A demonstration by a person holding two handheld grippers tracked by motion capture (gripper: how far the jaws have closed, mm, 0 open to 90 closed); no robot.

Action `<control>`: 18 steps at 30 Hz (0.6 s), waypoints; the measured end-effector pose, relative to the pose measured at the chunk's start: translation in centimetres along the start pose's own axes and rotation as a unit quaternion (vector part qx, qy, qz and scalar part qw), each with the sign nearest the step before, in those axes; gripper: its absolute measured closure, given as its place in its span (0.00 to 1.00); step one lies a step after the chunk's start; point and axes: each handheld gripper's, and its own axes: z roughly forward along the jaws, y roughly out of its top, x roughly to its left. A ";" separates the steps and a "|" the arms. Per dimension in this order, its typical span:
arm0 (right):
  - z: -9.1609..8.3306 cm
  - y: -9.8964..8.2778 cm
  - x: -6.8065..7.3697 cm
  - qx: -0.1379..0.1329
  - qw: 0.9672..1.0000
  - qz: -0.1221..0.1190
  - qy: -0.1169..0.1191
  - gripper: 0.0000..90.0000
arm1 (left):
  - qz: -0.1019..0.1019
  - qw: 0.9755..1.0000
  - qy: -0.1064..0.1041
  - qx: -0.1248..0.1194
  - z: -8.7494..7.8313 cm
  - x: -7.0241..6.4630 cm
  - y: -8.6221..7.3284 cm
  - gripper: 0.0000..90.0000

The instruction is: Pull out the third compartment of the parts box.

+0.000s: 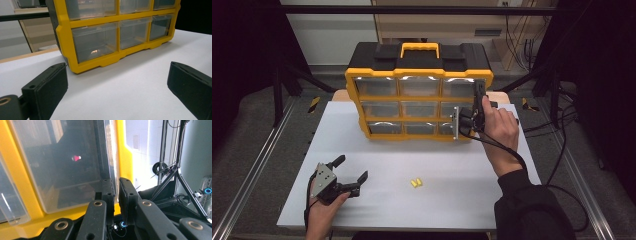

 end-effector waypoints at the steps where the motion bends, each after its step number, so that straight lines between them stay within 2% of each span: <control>1: -0.4 -0.1 -0.2 -0.003 1.000 -0.002 -0.001 0.92 | 0.000 1.000 0.000 0.001 0.0 0.0 0.0 0.03; 18: -4.6 -0.5 -1.3 -0.018 1.000 -0.006 0.001 0.93 | 0.001 1.000 0.001 0.001 0.0 0.0 0.0 0.03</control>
